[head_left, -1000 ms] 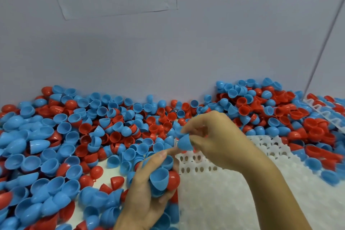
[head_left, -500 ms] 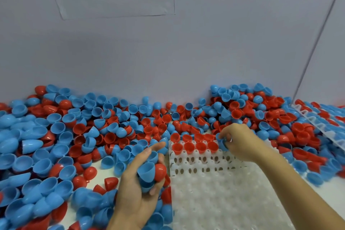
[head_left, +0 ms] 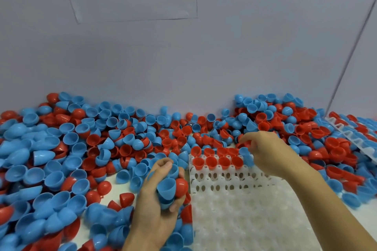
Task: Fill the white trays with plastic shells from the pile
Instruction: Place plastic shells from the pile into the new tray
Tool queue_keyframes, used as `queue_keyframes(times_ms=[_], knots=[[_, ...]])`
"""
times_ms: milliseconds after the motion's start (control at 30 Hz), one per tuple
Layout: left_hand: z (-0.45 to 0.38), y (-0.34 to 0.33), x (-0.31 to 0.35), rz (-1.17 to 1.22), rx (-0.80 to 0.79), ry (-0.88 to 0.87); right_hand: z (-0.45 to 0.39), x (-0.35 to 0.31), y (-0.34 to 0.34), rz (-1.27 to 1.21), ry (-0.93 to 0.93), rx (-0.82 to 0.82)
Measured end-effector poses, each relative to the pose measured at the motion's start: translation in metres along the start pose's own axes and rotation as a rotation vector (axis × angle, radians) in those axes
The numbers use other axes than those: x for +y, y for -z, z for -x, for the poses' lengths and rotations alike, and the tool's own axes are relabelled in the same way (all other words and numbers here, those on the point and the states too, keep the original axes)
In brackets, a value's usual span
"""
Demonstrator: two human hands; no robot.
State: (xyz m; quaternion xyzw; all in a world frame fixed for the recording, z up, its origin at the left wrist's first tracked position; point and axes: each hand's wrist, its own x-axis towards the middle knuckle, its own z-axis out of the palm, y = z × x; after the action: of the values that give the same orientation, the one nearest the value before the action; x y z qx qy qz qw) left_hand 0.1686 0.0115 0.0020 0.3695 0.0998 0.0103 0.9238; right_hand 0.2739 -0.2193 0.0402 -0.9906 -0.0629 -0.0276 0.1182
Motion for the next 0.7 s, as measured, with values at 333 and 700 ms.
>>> queue_keyframes(times_ms=[333, 700], knots=[[-0.002, -0.002, -0.002, -0.030, 0.058, -0.025, 0.047, -0.104, 0.004, -0.474, 0.496, -0.174], [-0.006, -0.002, -0.007, -0.201, 0.081, -0.086, 0.050, -0.107, 0.000, -0.365, 0.473, -0.087]])
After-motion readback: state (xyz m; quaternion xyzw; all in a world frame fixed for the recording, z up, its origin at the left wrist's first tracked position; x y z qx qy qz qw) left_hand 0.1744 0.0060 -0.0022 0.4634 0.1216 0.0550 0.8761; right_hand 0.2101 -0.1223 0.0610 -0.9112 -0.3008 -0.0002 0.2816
